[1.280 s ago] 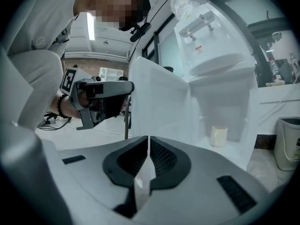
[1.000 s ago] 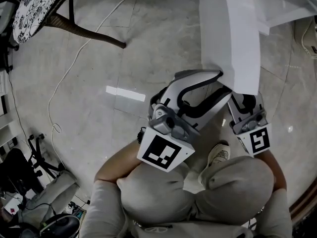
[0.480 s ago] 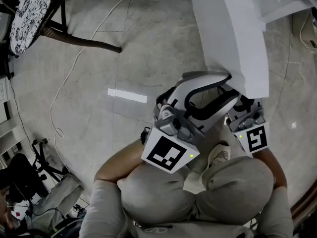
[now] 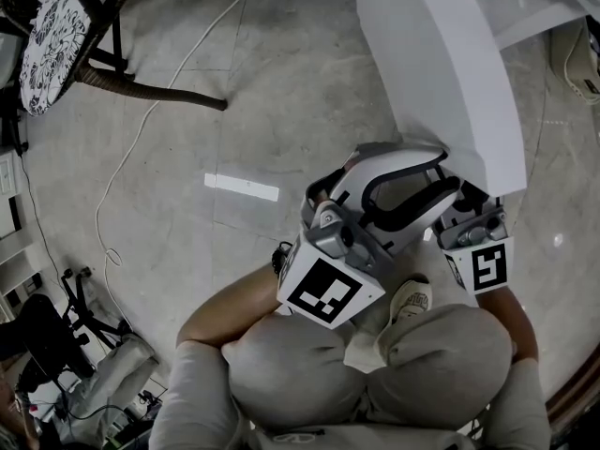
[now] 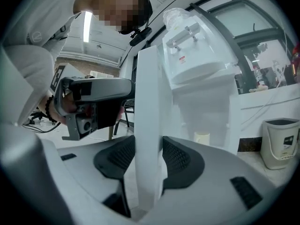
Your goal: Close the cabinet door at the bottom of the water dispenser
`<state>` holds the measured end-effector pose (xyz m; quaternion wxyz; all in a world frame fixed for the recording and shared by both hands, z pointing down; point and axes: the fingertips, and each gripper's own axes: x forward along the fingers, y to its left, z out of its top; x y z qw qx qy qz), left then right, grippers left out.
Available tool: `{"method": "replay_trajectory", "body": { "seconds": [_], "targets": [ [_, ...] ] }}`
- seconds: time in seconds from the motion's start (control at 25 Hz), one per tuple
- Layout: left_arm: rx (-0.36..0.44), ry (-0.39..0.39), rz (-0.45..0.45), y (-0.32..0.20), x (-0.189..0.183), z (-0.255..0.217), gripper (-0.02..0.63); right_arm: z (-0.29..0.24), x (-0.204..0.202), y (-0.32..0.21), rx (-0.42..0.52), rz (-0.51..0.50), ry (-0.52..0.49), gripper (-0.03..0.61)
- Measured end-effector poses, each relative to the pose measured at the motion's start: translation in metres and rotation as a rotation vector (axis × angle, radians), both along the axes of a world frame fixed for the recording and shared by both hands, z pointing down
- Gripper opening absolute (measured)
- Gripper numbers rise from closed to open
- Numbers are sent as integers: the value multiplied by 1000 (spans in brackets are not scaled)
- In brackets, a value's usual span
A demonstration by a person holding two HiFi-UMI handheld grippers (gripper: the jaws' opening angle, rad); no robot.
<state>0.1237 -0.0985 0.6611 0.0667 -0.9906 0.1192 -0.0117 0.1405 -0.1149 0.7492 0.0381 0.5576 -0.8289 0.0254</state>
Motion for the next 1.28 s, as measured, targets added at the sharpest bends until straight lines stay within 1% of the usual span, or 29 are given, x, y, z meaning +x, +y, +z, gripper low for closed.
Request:
{"method": "replay_trajectory", "body": {
  "seconds": [0.24,0.48,0.6,0.76,0.84,1.04,1.28],
  "targets": [
    [4,-22,-3,-2,4,10,120,1,38,4,10,91,7,176],
    [-37,-36,-8,-11,15,21,107,1,73,0,7,174,11,175],
    [-49,-52,-18,-17,26,26,83,1,82,-1,5,185,19,175],
    [-32,-88,-45,-26,48,34,14,0,92,-4,10,196,25,176],
    [-36,-97,-43,-29,60,38,8,0,95,-5,11,200,27,176],
    [-76,-88,-41,-38,79,40,8,-1,101,-7,15,208,29,176],
    [-66,-95,-43,-42,89,40,8,-2,111,-11,25,214,33,178]
  ]
}}
